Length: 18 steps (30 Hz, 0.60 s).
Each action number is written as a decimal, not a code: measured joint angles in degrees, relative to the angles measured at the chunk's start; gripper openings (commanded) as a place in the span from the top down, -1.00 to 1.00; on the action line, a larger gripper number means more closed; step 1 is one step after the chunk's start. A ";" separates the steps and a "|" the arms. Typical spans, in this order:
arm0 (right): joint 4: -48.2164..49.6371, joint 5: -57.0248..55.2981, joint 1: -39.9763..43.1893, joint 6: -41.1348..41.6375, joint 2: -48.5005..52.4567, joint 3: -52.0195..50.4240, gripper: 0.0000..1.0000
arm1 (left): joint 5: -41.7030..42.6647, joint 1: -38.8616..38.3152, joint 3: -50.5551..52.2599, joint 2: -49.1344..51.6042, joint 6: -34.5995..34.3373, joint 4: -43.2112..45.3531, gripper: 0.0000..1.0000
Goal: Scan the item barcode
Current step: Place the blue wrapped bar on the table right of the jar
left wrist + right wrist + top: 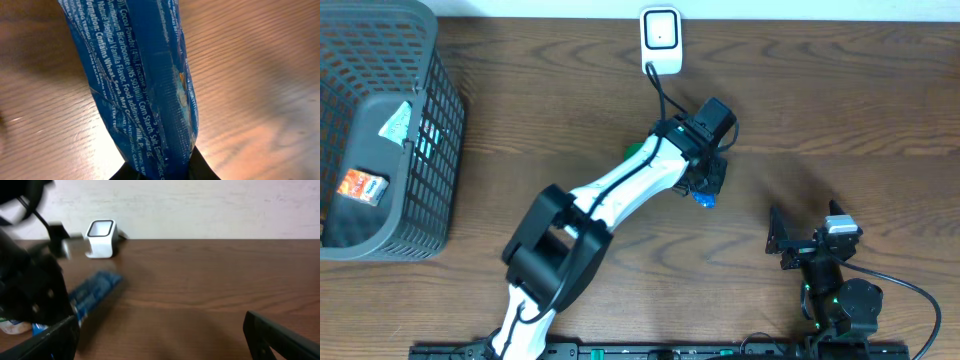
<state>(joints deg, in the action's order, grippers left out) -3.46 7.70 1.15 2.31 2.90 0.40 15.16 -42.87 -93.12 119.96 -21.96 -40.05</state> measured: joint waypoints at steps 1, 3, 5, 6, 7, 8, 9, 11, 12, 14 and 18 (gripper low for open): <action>0.00 0.00 0.00 0.00 0.00 0.00 -0.98 | -0.02 -0.07 0.00 1.05 0.44 0.20 -0.48; 0.00 0.00 0.00 0.00 0.00 0.00 -0.98 | 0.02 -0.11 0.00 1.86 1.73 0.76 -0.96; 0.00 0.00 0.00 0.00 0.00 0.00 -0.99 | 0.07 -0.04 -0.50 1.53 2.93 0.17 -0.96; 0.00 -0.02 0.00 0.00 0.00 0.00 -0.99 | 0.15 0.02 -1.29 1.31 3.91 -0.85 -0.96; 0.00 0.00 0.00 0.00 0.00 0.00 -0.99 | 0.17 0.13 -2.21 0.87 4.81 -1.51 -0.96; 0.00 0.00 0.00 0.00 0.00 0.00 -0.99 | 0.22 0.31 -4.07 0.37 6.08 -3.08 -0.96; 0.02 -0.02 0.00 0.00 0.00 0.00 -0.99 | 0.22 0.63 -6.78 -1.03 7.96 -4.63 -0.96; 0.00 0.00 0.00 0.02 0.00 0.00 -0.99 | -0.02 1.38 -10.25 -4.68 10.51 -5.84 -0.96; 0.00 0.00 0.00 0.00 0.00 0.00 -0.99 | -0.72 2.86 -14.03 -11.21 13.03 -6.19 -0.96; 0.00 0.00 0.00 0.00 0.00 0.00 -0.99 | -3.04 5.31 -16.50 -18.75 14.82 -6.01 -0.96; 0.00 0.00 0.00 0.00 0.00 0.00 -0.98 | -9.81 14.84 -17.81 -31.82 17.49 -8.85 -0.96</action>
<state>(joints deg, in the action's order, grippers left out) -3.46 7.70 1.15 2.31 2.90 0.40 5.34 -28.03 -110.93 88.14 -4.47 -48.90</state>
